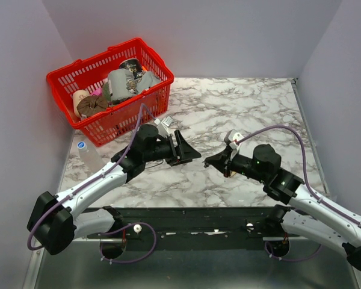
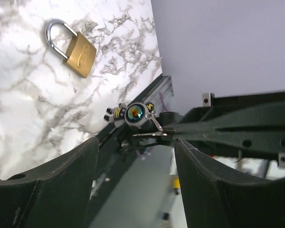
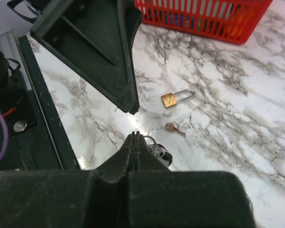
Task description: Unlock with the key
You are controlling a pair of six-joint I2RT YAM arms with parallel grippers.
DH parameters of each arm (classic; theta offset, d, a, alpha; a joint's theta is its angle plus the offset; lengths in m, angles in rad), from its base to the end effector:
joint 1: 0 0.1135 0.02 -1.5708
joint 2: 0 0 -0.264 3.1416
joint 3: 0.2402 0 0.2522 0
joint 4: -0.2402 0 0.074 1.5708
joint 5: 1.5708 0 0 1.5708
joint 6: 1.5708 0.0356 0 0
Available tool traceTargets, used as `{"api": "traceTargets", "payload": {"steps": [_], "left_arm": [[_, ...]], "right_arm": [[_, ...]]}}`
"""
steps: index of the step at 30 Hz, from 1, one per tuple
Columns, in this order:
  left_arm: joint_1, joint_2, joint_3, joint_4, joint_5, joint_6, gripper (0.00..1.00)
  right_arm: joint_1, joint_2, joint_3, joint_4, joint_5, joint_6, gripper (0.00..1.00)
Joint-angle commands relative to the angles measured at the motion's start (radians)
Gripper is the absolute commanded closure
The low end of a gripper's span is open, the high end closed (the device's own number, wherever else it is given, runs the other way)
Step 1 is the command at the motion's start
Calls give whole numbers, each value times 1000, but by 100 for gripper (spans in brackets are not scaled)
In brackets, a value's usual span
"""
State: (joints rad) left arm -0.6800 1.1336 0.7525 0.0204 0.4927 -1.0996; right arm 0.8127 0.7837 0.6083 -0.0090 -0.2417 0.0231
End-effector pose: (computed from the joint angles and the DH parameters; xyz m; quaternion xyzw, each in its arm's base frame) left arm 0.1889 -0.1744 0.2801 -0.0304 0.8090 -0.5549 0.1915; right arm 0.1254 0.1448 0.2963 -0.3648 0.6752 0.3422 0.5421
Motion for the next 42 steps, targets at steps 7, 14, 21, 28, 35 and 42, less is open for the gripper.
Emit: {"api": "traceTargets", "payload": {"steps": [7, 14, 21, 28, 35, 42], "left_arm": [[2, -15, -110, 108, -52, -480, 27], [-3, -26, -153, 167, -52, -583, 29], [-4, -41, -154, 165, -42, -622, 36], [-6, -41, -154, 154, -31, -623, 47], [-4, -43, -157, 141, -32, -623, 58], [-4, -41, -165, 127, -43, -622, 75]], "right_arm": [[164, 6, -33, 182, 237, -183, 99], [235, 60, -45, 256, 321, -248, 99], [305, 120, -44, 302, 409, -322, 99], [362, 173, -47, 357, 493, -382, 99], [404, 200, -58, 383, 558, -434, 99], [427, 209, -59, 368, 575, -451, 99]]}}
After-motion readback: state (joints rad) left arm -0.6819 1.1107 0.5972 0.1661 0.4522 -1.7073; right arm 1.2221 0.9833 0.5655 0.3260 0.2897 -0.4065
